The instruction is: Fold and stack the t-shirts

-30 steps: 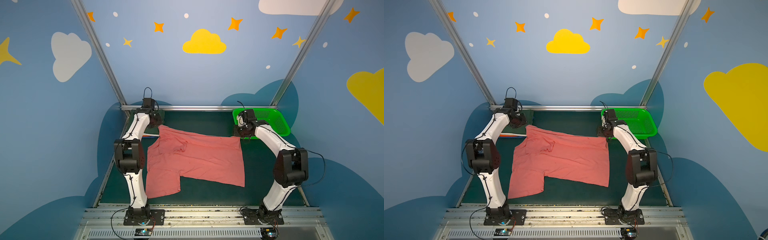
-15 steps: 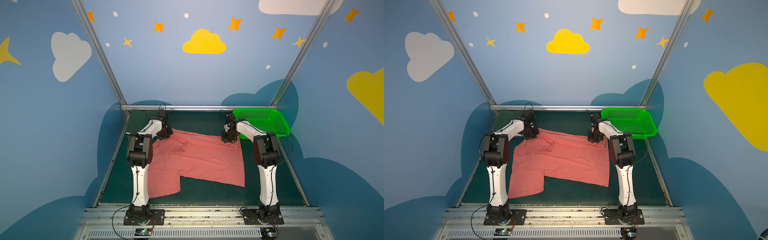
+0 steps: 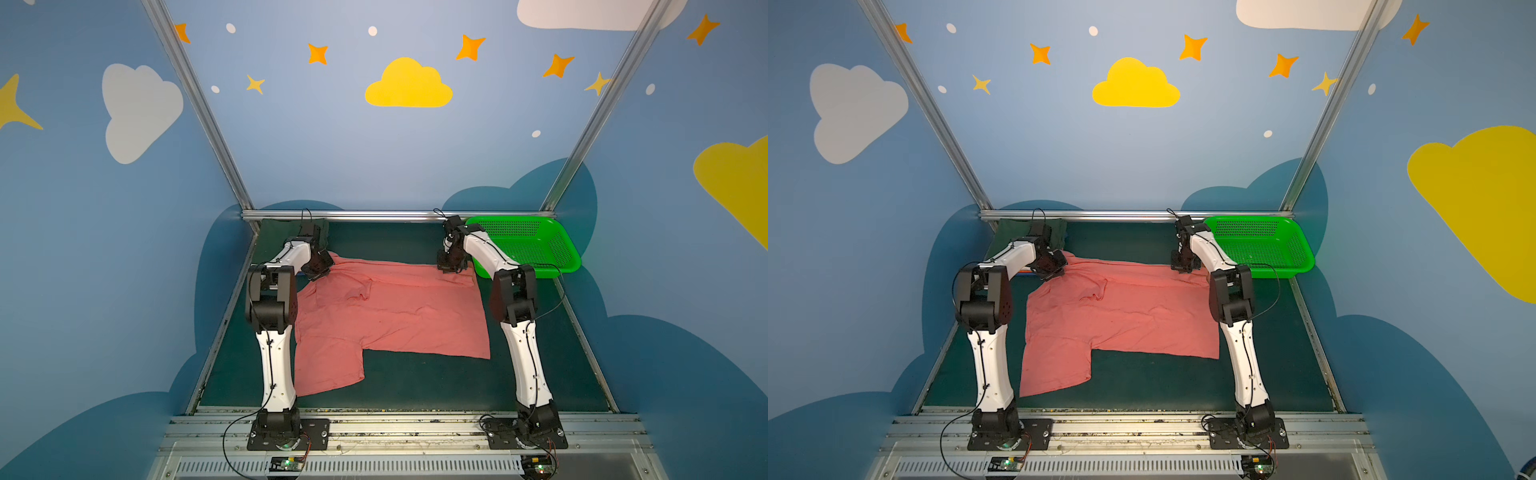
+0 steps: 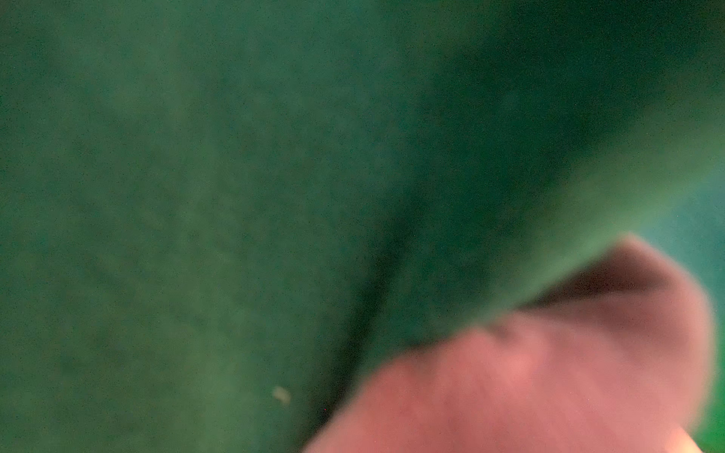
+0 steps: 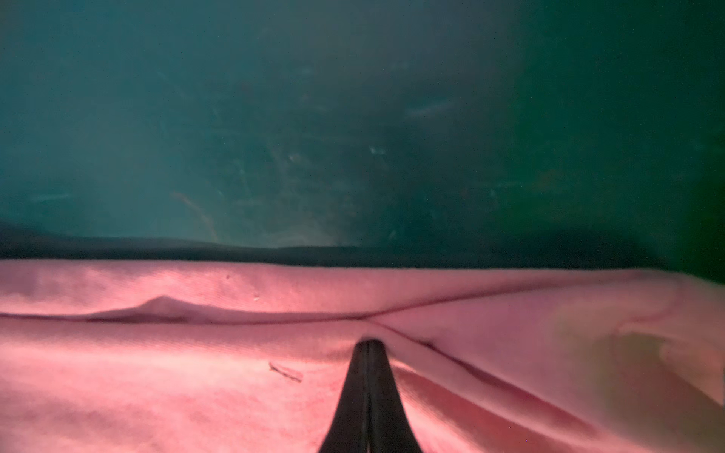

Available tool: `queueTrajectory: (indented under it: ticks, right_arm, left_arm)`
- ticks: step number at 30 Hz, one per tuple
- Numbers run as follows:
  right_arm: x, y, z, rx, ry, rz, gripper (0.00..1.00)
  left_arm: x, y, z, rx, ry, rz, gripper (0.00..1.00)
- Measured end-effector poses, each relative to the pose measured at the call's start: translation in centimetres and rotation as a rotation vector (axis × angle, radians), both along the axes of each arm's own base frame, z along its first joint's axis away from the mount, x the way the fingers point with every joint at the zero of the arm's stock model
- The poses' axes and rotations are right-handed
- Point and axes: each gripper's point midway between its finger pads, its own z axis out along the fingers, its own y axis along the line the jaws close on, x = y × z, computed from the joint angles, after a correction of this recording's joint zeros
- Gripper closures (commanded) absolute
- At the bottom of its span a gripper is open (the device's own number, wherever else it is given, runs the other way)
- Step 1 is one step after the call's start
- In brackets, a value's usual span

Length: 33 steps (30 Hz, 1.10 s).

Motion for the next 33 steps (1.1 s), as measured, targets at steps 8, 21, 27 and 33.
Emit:
queueTrajectory:
  ticks: [8, 21, 27, 33]
  right_arm:
    - [-0.1, 0.4, 0.1, 0.015, 0.005, 0.025, 1.0]
    - [-6.5, 2.4, 14.3, 0.238, -0.232, 0.151, 0.8]
    - [-12.2, 1.5, 18.6, 0.328, -0.355, 0.157, 0.8]
    - [-16.4, 0.8, 15.1, 0.347, -0.286, 0.13, 0.8]
  left_arm:
    - [0.0, -0.1, 0.4, -0.015, -0.005, 0.004, 0.92]
    - [-6.2, 0.7, 18.9, 0.116, -0.35, 0.024, 0.48]
    - [-16.3, 1.4, 17.6, 0.152, -0.274, 0.109, 0.47]
    - [-28.0, 0.9, 11.4, 0.122, -0.065, 0.206, 0.47]
